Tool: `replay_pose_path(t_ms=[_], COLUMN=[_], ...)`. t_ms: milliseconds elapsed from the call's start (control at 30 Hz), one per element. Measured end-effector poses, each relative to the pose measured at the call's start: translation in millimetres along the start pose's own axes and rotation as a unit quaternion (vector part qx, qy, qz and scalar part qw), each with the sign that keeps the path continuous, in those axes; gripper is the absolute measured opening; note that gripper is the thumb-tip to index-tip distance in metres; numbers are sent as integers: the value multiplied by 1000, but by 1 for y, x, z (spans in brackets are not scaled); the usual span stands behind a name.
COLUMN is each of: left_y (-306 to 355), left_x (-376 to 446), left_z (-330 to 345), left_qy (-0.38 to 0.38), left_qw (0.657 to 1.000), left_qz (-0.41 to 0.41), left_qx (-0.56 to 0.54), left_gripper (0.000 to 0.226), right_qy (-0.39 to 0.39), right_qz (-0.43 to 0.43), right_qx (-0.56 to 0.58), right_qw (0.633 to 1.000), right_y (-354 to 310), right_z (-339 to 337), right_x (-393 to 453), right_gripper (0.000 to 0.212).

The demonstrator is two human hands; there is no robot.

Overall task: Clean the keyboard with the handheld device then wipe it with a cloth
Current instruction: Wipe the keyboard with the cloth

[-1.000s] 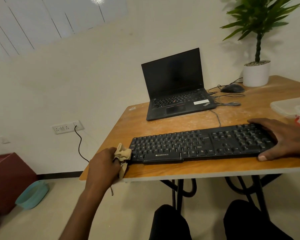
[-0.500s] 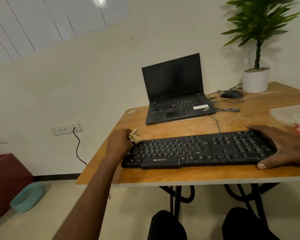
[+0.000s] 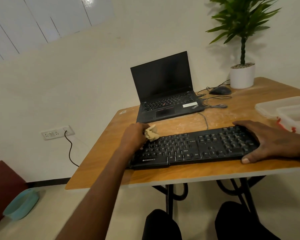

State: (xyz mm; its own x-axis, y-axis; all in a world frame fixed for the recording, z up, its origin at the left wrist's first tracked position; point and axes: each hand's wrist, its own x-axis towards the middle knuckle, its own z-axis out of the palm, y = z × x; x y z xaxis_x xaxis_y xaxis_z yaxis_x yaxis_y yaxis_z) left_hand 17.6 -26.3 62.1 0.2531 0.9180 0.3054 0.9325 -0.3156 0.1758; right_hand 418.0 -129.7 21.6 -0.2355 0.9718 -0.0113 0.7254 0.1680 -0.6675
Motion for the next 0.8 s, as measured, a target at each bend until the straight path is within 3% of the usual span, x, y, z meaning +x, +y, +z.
replay_pose_path(t_ms=[300, 567, 800], left_y=[-79, -61, -10], left_x=[-65, -125, -123], left_z=[-33, -38, -22], left_qy=[36, 45, 34], left_qw=[994, 996, 997], left_qz=[-92, -61, 18], left_qx=[46, -42, -67], left_gripper=[26, 35, 44], right_qy=[18, 19, 15], right_qz=[6, 15, 31], right_qx=[26, 24, -6], right_qw=[999, 999, 999], right_y=[3, 3, 1], right_z=[4, 7, 5], right_x=[1, 3, 6], right_gripper=[129, 128, 125])
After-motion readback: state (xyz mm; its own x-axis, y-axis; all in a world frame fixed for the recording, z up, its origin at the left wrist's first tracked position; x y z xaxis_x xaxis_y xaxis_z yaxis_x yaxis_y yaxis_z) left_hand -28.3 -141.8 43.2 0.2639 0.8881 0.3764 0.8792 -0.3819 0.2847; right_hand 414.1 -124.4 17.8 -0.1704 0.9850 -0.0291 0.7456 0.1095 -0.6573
